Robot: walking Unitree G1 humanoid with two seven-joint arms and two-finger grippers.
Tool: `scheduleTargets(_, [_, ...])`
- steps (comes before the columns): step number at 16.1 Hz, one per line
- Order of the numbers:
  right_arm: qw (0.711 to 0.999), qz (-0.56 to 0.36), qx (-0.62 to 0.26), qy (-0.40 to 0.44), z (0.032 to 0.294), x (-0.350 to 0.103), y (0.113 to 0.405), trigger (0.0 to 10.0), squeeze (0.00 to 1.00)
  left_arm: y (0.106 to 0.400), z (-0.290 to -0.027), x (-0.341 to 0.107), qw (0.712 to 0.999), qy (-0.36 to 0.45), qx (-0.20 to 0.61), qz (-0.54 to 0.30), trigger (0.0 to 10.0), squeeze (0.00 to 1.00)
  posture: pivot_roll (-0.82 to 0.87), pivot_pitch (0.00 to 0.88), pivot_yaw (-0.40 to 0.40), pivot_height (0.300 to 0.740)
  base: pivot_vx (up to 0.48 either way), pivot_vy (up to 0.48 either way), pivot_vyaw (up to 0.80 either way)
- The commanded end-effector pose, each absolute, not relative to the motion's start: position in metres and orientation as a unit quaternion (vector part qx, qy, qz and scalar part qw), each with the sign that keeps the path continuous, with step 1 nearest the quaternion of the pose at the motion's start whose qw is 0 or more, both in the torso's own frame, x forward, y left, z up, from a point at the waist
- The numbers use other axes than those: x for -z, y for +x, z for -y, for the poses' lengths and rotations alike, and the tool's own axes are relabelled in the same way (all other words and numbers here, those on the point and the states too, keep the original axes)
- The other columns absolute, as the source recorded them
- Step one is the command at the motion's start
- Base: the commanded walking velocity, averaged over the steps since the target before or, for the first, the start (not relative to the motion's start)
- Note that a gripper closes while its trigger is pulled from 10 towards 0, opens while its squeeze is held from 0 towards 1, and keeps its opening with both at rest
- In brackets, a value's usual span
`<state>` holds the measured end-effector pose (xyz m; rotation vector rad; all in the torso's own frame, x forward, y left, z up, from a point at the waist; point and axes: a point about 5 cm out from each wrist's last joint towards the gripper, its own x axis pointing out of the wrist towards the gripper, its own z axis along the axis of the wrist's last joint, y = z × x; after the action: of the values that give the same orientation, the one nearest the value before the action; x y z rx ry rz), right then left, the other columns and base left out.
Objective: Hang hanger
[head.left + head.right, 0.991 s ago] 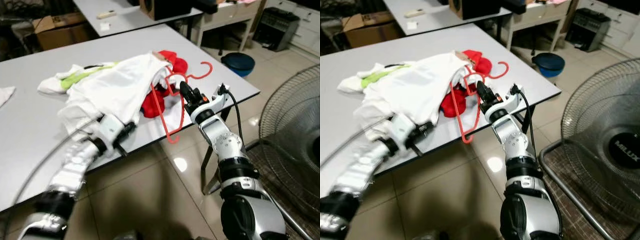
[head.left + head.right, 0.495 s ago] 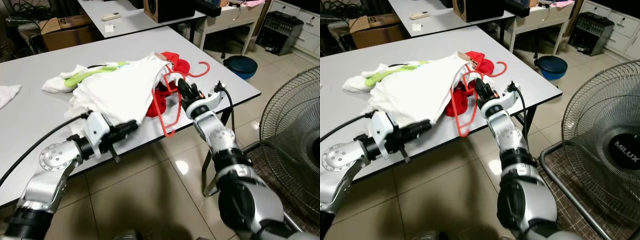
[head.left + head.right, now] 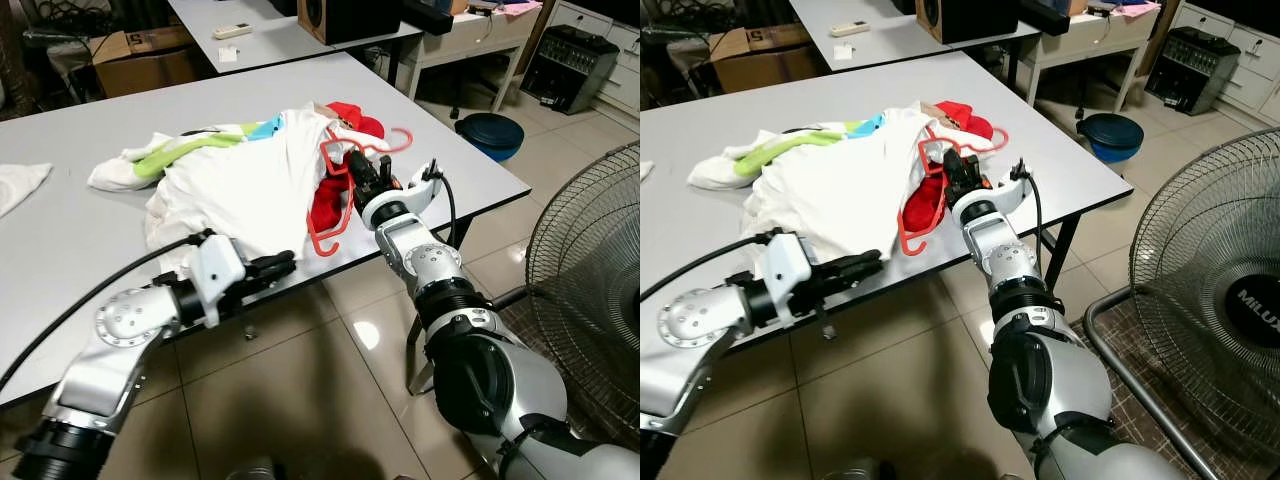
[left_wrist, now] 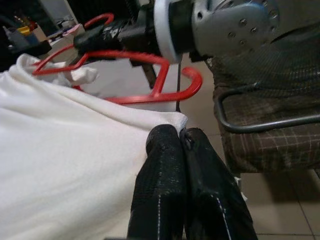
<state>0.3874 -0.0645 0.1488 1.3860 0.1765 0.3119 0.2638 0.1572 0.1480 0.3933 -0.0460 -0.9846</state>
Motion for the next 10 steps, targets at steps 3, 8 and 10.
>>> scheduleTargets(3, [0.758,-0.07,-0.134,0.634,0.061,-0.16,0.393,10.0,0.0,0.256,-0.133,-0.155,0.84,0.172,0.513,0.043,0.0,0.0,0.19,0.027,0.0,0.74,0.0,0.0,0.0])
scheduleTargets(8, [0.762,-0.071,-0.108,0.634,0.065,-0.159,0.395,10.0,0.0,0.247,-0.105,-0.163,0.82,0.146,0.55,0.065,0.0,0.0,0.19,0.013,-0.003,0.74,0.0,0.0,0.0])
scheduleTargets(10, [0.758,-0.069,-0.098,0.641,0.068,-0.16,0.396,10.0,0.0,0.244,-0.101,-0.155,0.808,0.158,0.565,0.049,0.0,0.0,0.18,0.004,-0.004,0.74,0.0,0.0,0.0])
